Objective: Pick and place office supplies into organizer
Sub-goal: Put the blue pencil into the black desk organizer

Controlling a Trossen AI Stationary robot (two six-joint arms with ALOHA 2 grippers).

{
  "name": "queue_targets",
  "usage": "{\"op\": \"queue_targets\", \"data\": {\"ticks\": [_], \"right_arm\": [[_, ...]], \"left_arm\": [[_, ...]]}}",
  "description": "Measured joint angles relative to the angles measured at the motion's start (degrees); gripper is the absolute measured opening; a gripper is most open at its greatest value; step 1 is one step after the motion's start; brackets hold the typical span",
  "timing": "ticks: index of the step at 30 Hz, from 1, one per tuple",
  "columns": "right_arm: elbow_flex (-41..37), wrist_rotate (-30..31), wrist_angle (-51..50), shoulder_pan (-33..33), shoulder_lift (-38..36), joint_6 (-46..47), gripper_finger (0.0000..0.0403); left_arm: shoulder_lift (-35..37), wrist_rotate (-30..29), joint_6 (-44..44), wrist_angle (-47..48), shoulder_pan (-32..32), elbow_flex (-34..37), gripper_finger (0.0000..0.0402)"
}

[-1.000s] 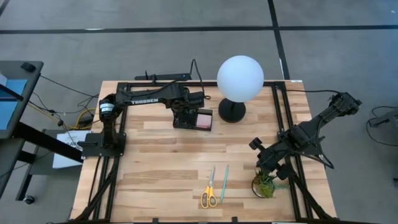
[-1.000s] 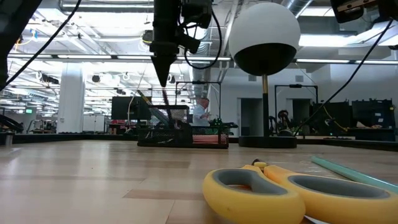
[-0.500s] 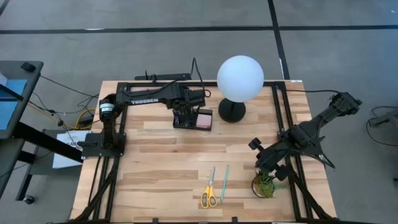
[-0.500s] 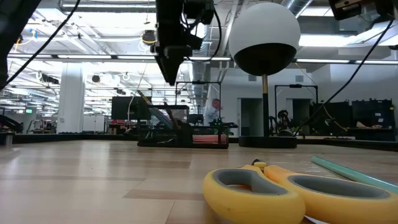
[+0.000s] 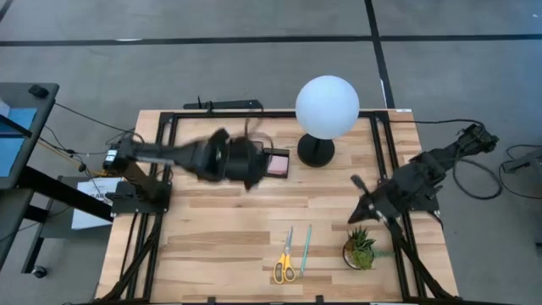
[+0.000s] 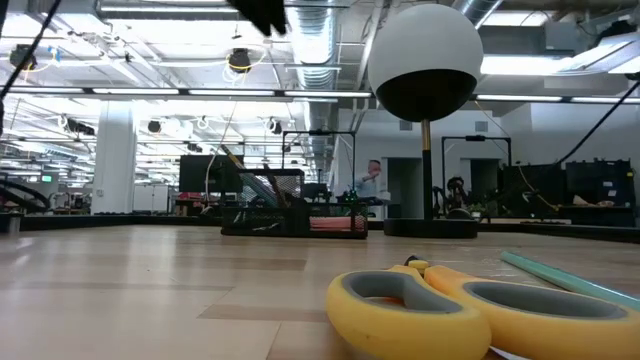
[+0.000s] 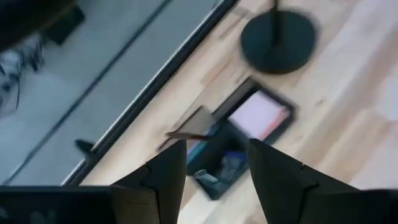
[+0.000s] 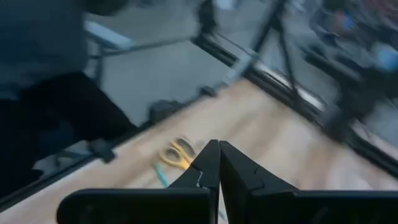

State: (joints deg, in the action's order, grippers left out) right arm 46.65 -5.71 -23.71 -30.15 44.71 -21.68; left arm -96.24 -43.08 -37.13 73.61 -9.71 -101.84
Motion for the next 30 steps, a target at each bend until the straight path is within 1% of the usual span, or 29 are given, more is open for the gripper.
{"op": "queue_targets", "data": {"ticks": [2, 4, 6, 7, 9, 10, 12, 13, 14, 16, 18, 21, 23, 24, 26, 28, 30], "right_arm": [[-5.0, -3.4, 5.7, 0.0, -0.4, -1.7, 0.0], [-9.7, -4.0, 11.6, 0.5, -0.4, -2.1, 0.0], [-13.6, -4.4, 18.2, 1.7, -0.4, -2.4, 0.0], [-15.4, -5.5, 21.8, 2.6, -0.4, -2.4, 0.0], [-18.1, -11.4, 28.8, 4.9, -0.3, -2.0, 0.0], [-19.2, -16.0, 31.6, 6.2, -0.4, -1.4, 0.0], [-20.6, -24.3, 34.0, 9.3, -0.4, -0.4, 0.0], [-20.8, -26.8, 34.0, 10.8, -0.4, 0.3, 0.0], [-20.9, -27.7, 34.0, 12.3, -0.3, 1.1, 0.0], [-20.8, -28.1, 34.8, 15.5, 0.3, 2.1, 0.0], [-20.8, -29.2, 34.8, 18.9, 1.7, 2.2, 0.0], [-20.8, -35.3, 36.6, 23.1, 5.7, 2.2, 0.0], [-20.8, -39.2, 39.9, 24.8, 10.2, 2.2, 0.0], [-20.8, -40.3, 42.3, 25.3, 12.5, 2.2, 0.0], [-20.8, -41.2, 48.6, 26.5, 17.5, 2.2, 0.0], [-20.8, -41.7, 53.0, 28.0, 21.8, 2.9, 0.0], [-20.6, -45.0, 57.1, 29.2, 25.6, 4.6, 0.0]], "left_arm": [[-1.5, -4.4, -4.0, -1.0, -5.0, 0.0, 0.0167], [-3.6, -8.3, -7.6, -1.9, -9.5, 0.0, 0.0167], [-5.6, -11.3, -13.0, -3.2, -13.7, 0.0, 0.0167], [-6.6, -12.8, -15.7, -4.3, -15.6, 0.0, 0.0167], [-9.1, -16.0, -19.4, -7.5, -19.0, 0.0, 0.0167], [-10.5, -17.4, -20.8, -8.8, -20.6, 0.0, 0.0167], [-13.1, -20.6, -23.7, -11.6, -23.0, 0.0, 0.0167], [-14.2, -22.2, -25.1, -12.4, -24.0, 0.0, 0.0167], [-15.2, -23.4, -26.3, -12.5, -24.8, 0.0, 0.0167], [-17.0, -24.2, -29.8, -11.9, -25.7, 0.0, 0.0167], [-18.1, -24.6, -35.2, -10.2, -26.1, 0.0, 0.0167], [-19.3, -24.4, -38.8, -9.3, -26.3, 0.0, 0.0167], [-20.5, -22.4, -39.4, -10.3, -26.3, 0.0, 0.0167], [-21.1, -22.3, -39.8, -11.4, -26.3, 0.0, 0.0167], [-22.2, -23.8, -38.8, -14.9, -26.7, 0.0, 0.0167], [-23.6, -25.1, -34.6, -20.2, -26.9, 0.0, 0.0167], [-24.1, -24.1, -30.7, -23.7, -27.1, 0.1, 0.0167]]}}
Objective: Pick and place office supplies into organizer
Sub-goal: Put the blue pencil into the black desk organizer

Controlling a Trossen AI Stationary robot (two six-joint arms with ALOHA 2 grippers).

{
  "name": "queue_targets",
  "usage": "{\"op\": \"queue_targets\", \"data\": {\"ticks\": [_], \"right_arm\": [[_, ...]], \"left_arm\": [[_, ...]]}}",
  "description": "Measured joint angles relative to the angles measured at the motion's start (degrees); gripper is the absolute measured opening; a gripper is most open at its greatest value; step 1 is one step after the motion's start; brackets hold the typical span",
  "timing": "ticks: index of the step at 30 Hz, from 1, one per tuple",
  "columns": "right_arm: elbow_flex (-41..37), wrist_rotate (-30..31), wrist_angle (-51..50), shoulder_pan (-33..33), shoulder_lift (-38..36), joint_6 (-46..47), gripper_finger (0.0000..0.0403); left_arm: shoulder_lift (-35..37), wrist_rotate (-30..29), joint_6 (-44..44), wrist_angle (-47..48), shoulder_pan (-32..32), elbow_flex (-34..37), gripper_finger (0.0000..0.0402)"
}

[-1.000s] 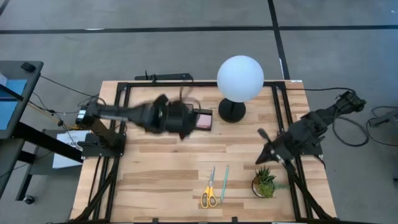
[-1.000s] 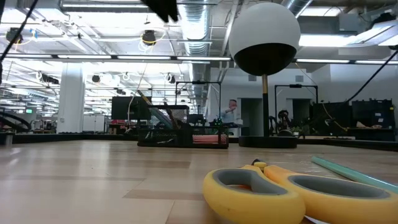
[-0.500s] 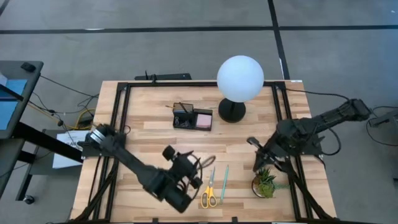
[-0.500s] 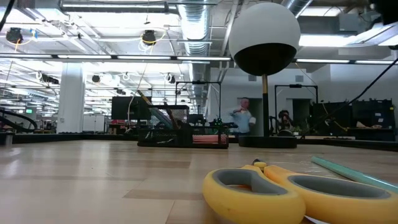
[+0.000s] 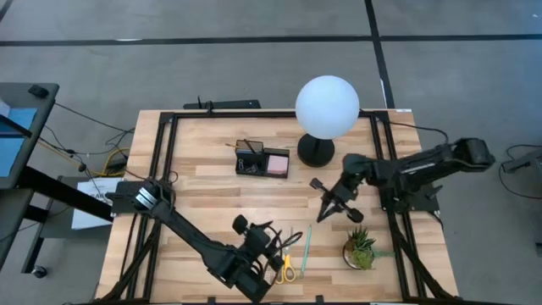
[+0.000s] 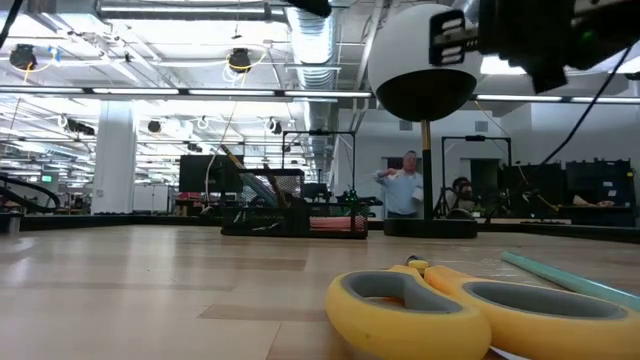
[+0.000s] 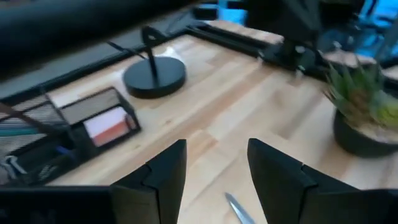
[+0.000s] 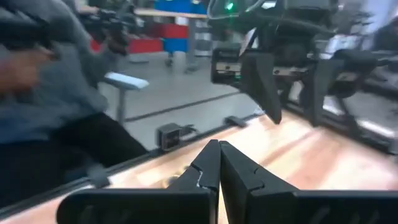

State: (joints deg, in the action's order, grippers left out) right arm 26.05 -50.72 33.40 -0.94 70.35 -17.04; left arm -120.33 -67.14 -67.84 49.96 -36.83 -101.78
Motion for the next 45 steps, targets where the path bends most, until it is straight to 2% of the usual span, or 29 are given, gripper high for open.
{"op": "queue_targets", "data": {"ticks": [2, 4, 8, 12, 16, 20, 23, 26, 28, 30, 32, 33, 37, 39, 41, 45], "right_arm": [[0.1, -5.1, 0.5, 0.9, 2.8, 1.0, 0.0], [0.3, -7.1, 0.8, 1.3, 5.4, 0.8, 0.0], [0.4, -6.4, 2.6, 1.3, 9.7, 0.7, 0.0], [0.4, -6.3, 6.3, 1.3, 13.3, 0.1, 0.0], [0.4, -6.1, 11.9, 0.7, 17.0, 0.1, 0.0], [0.4, -5.1, 13.0, -1.5, 20.0, 0.1, 0.0], [1.1, -1.7, 12.7, -3.2, 22.0, 0.1, 0.0], [2.9, -1.3, 13.2, -4.1, 23.0, 0.0, 0.0], [4.3, -0.1, 13.2, -4.7, 23.5, -0.1, 0.0], [5.6, 0.1, 12.9, -5.1, 23.5, 0.1, 0.0], [7.0, 0.0, 11.6, -5.6, 23.5, 0.5, 0.0006], [7.5, 0.0, 10.6, -6.1, 23.5, 0.8, 0.0011], [8.4, 0.0, 9.4, -8.8, 23.5, 0.5, 0.0048], [8.5, 0.1, 9.2, -10.1, 23.5, 0.5, 0.0068], [8.5, 1.2, 8.2, -11.0, 23.5, 0.4, 0.0088], [8.4, 1.4, 6.1, -12.1, 23.5, 0.3, 0.0115]], "left_arm": [[0.5, 1.4, 2.6, -3.0, -0.4, 0.0, 0.0167], [2.1, 2.8, 6.6, -4.0, -1.1, 0.0, 0.0167], [8.5, 8.4, 18.4, -5.2, -2.5, -1.4, 0.0167], [15.1, 15.0, 35.1, -6.9, -3.2, -1.7, 0.0167], [15.9, 16.0, 48.5, -9.4, -3.5, 1.4, 0.0167], [14.6, 22.0, 56.4, -26.3, -3.4, 10.9, 0.0167], [14.4, 26.8, 65.0, -45.2, -3.2, 18.7, 0.0167], [14.6, 35.7, 76.4, -63.7, -2.2, 24.8, 0.0167], [14.6, 40.5, 81.5, -71.0, -1.0, 27.7, 0.0167], [15.7, 41.2, 83.0, -71.4, 0.7, 29.5, 0.0167], [18.1, 42.1, 80.7, -67.8, 3.2, 30.4, 0.0167], [19.6, 45.0, 79.0, -66.0, 4.8, 30.8, 0.0167], [25.3, 68.0, 76.4, -63.9, 12.1, 34.4, 0.0167], [28.7, 76.3, 76.2, -63.5, 15.0, 37.1, 0.0167], [32.6, 77.5, 76.3, -64.6, 17.1, 40.3, 0.0167], [37.1, 70.2, 73.9, -71.9, 18.0, 50.6, 0.0167]]}}
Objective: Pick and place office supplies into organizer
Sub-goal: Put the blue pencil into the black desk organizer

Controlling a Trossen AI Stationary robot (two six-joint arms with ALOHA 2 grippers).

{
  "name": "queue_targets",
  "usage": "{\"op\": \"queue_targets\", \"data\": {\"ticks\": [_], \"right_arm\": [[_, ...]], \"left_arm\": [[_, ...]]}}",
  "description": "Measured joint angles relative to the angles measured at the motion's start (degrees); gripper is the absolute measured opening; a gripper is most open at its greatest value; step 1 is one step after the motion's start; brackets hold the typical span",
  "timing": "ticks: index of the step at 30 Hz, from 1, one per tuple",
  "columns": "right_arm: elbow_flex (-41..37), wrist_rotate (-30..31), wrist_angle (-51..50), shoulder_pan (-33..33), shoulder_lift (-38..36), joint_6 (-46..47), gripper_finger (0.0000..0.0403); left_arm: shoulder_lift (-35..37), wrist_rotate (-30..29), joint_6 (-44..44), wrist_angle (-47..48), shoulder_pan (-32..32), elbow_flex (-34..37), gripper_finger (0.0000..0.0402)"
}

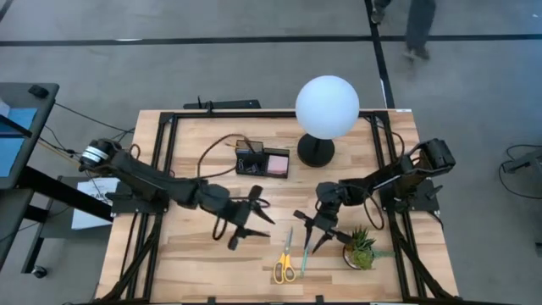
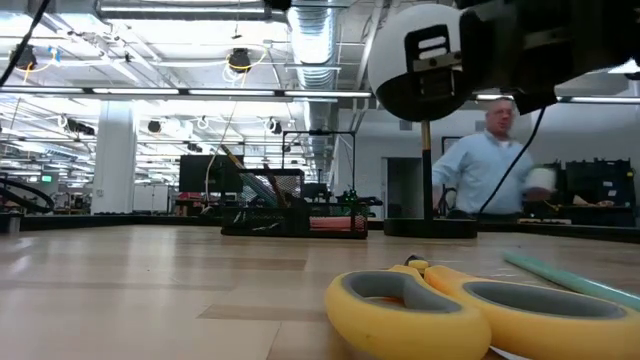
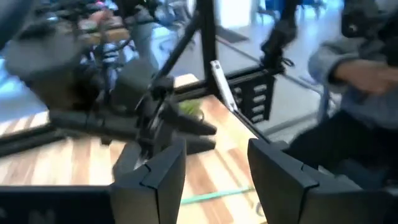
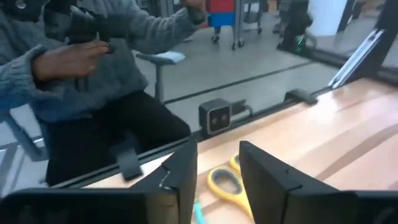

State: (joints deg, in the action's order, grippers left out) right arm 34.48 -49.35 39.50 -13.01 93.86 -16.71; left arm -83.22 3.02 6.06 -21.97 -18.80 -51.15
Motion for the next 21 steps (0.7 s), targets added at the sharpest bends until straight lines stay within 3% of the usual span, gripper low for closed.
{"op": "queue_targets", "data": {"ticks": [3, 5, 8, 12, 21], "right_arm": [[0.0, 1.3, -3.7, -1.2, 0.2, -3.8, 0.0125], [0.0, 5.3, -6.2, -2.2, 0.2, -7.9, 0.0128], [0.0, 8.9, -8.3, -3.3, 0.2, -10.4, 0.0129], [0.0, 9.0, -8.0, -4.5, 0.2, -11.9, 0.0127], [0.0, 8.8, -6.4, -3.6, 0.2, -16.5, 0.0127]], "left_arm": [[-0.2, 0.1, -1.6, -18.6, -1.5, 9.1, 0.0167], [-1.9, -0.5, -1.2, -30.5, -3.1, 14.3, 0.0167], [-4.5, -7.3, -2.3, -41.8, -4.8, 19.1, 0.0167], [-5.0, -11.9, -4.0, -43.1, -5.1, 20.3, 0.0167], [-5.0, -9.6, -1.8, -42.9, -5.5, 18.8, 0.0167]]}}
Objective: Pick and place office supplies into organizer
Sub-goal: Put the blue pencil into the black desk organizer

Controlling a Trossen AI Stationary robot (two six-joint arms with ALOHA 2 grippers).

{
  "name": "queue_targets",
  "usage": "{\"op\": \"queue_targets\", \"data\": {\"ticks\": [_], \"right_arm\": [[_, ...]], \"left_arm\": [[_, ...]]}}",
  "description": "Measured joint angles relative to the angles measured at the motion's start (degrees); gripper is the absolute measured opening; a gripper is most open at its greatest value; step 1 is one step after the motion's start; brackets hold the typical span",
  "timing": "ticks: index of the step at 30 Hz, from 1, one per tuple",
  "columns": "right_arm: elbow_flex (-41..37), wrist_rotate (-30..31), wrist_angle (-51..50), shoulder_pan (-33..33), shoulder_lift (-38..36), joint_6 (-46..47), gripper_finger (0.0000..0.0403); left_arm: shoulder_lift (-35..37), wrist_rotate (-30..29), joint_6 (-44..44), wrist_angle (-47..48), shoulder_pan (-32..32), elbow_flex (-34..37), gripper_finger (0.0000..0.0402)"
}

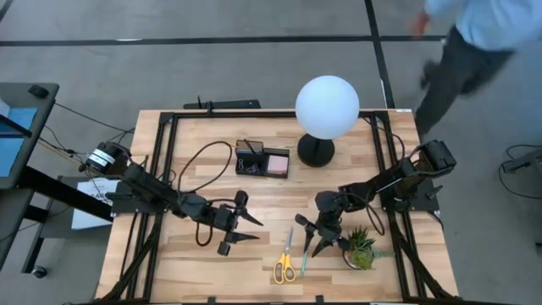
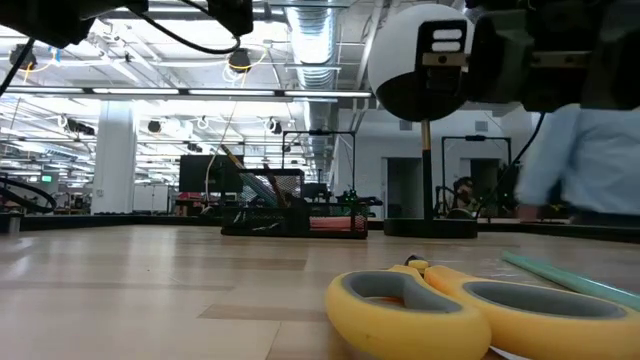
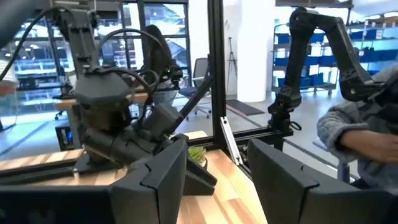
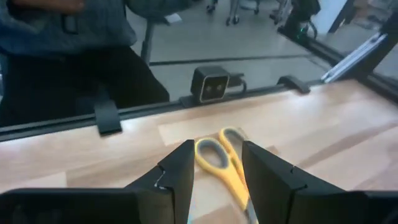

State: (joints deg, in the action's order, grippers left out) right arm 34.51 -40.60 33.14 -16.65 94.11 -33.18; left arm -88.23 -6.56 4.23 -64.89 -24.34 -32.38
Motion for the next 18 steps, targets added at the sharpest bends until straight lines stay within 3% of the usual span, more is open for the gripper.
{"op": "queue_targets", "data": {"ticks": [6, 13, 18], "right_arm": [[2.4, -10.8, -2.7, 3.6, 0.7, 2.5, 0.0127], [3.1, -12.1, 4.7, 7.3, 12.1, 3.7, 0.0127], [4.3, -16.5, 6.7, 8.2, 18.1, 4.2, 0.0127]], "left_arm": [[0.0, 0.0, 1.2, 0.5, 0.0, 0.0, 0.0167], [0.0, -0.2, 0.9, 1.1, 0.0, 0.0, 0.0167], [0.0, -0.2, 0.3, 1.2, 0.0, 0.0, 0.0167]]}}
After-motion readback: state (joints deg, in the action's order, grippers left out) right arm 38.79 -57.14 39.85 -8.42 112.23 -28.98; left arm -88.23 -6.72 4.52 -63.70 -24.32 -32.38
